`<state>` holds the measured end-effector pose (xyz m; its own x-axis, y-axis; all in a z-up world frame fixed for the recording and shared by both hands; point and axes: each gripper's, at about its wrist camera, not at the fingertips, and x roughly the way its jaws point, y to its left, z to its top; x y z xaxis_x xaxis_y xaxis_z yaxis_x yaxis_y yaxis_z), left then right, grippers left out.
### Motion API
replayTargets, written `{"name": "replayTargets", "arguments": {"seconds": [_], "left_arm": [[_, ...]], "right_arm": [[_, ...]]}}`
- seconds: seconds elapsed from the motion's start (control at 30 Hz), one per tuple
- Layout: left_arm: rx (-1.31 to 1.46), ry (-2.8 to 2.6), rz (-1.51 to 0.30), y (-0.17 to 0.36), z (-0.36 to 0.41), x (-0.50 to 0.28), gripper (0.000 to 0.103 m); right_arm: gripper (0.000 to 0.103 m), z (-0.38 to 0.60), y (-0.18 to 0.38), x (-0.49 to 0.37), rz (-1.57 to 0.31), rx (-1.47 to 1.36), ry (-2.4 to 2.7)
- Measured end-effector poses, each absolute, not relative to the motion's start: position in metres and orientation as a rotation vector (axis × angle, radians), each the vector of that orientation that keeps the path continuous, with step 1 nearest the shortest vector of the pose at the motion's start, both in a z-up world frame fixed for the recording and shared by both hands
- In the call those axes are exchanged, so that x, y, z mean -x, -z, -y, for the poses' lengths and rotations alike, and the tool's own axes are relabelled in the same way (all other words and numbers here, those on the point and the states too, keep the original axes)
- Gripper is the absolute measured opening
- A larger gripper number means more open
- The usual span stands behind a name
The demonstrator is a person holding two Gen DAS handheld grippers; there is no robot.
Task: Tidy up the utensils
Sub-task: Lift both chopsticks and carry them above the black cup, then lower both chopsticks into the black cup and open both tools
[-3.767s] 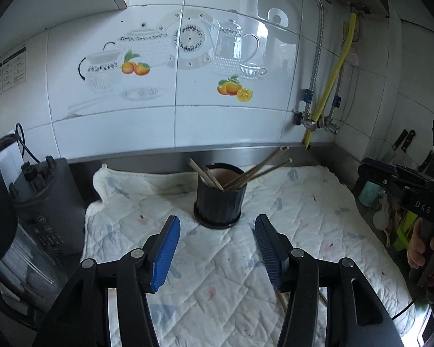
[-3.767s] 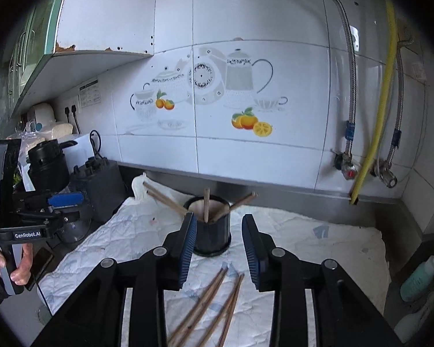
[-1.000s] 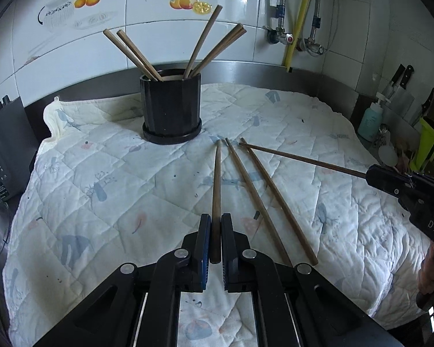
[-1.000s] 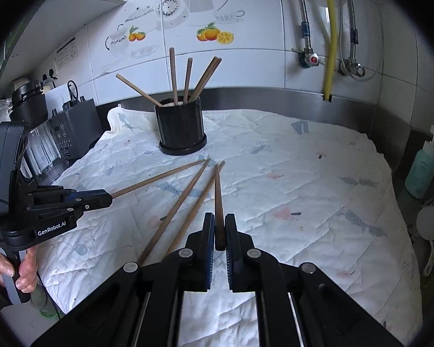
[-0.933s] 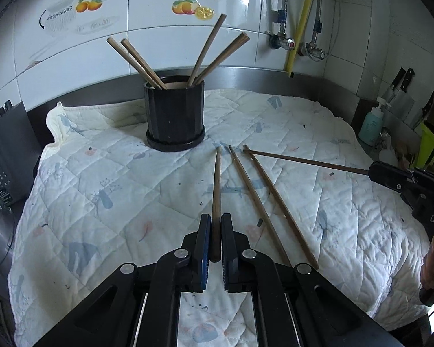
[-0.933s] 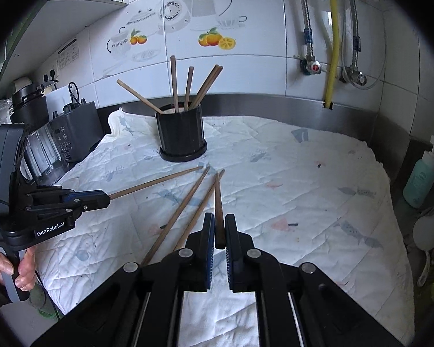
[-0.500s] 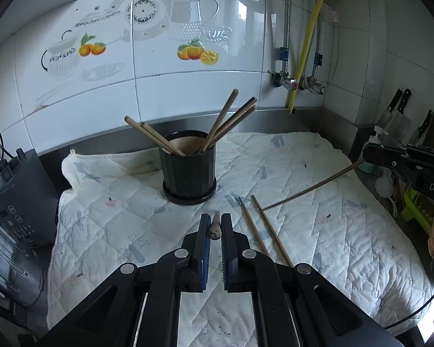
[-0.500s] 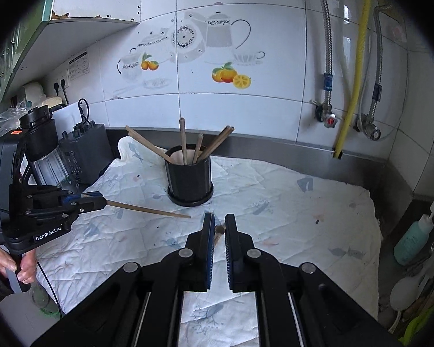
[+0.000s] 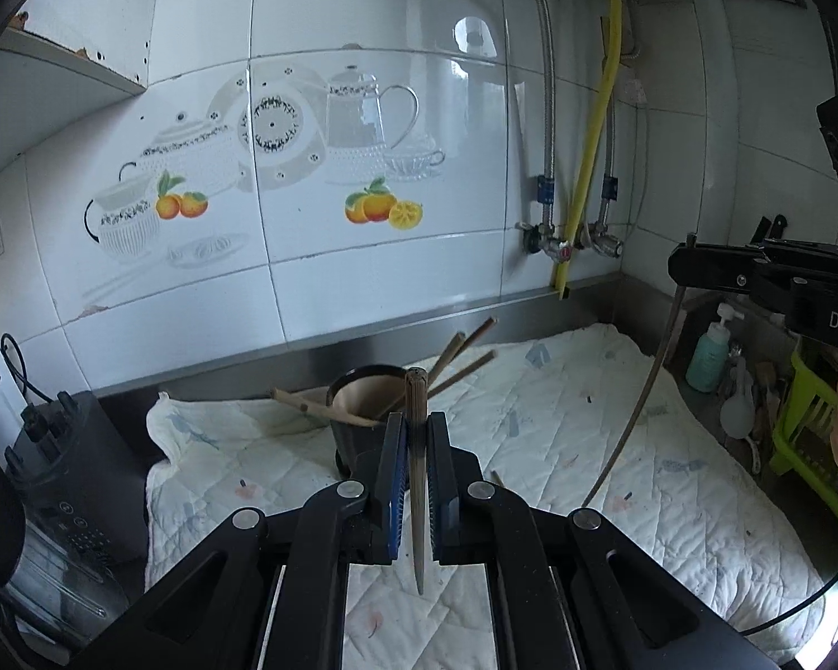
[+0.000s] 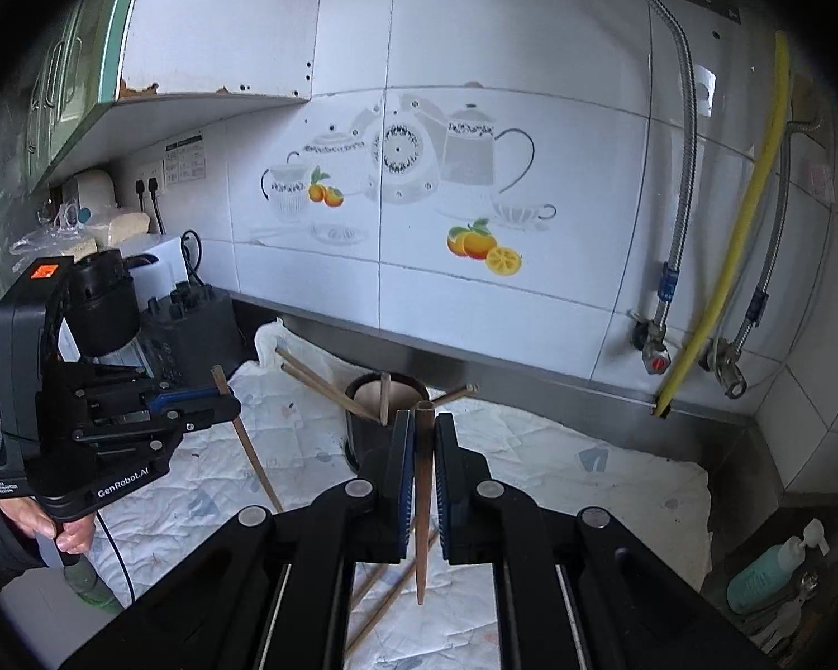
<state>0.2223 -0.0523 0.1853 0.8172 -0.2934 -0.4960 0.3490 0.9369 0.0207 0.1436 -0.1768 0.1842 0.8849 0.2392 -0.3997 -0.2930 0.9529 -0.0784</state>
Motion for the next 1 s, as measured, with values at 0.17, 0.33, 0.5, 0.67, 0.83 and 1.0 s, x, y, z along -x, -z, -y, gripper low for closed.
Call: {"name": "replayTargets", "arguments": {"seconds": [0.17, 0.33, 0.5, 0.67, 0.83, 1.0], "left_arm": [[-0.086, 0.329, -0.43, -0.23, 0.05, -0.234, 0.006], [-0.063, 0.299, -0.346, -0.268, 0.045, -0.251, 0.006], [-0.014, 0.285, -0.297, -0.283, 0.041, -0.277, 0.006], [0.014, 0.279, -0.295, -0.274, 0.039, -0.307, 0.006], [0.02, 0.264, -0.305, -0.256, 0.041, -0.332, 0.006], [0.036, 0.266, -0.324, -0.233, 0.04, -0.354, 0.006]], "right_arm": [[0.009, 0.173, -0.223, -0.153, -0.317, 0.112, -0.296], [0.009, 0.17, -0.251, -0.168, -0.256, 0.087, -0.308], [0.009, 0.162, -0.265, -0.187, -0.2, 0.085, -0.309], [0.009, 0.157, -0.263, -0.214, -0.197, 0.075, -0.311], [0.009, 0.158, -0.258, -0.243, -0.202, 0.027, -0.325], [0.009, 0.156, -0.252, -0.262, -0.202, 0.002, -0.335]]}}
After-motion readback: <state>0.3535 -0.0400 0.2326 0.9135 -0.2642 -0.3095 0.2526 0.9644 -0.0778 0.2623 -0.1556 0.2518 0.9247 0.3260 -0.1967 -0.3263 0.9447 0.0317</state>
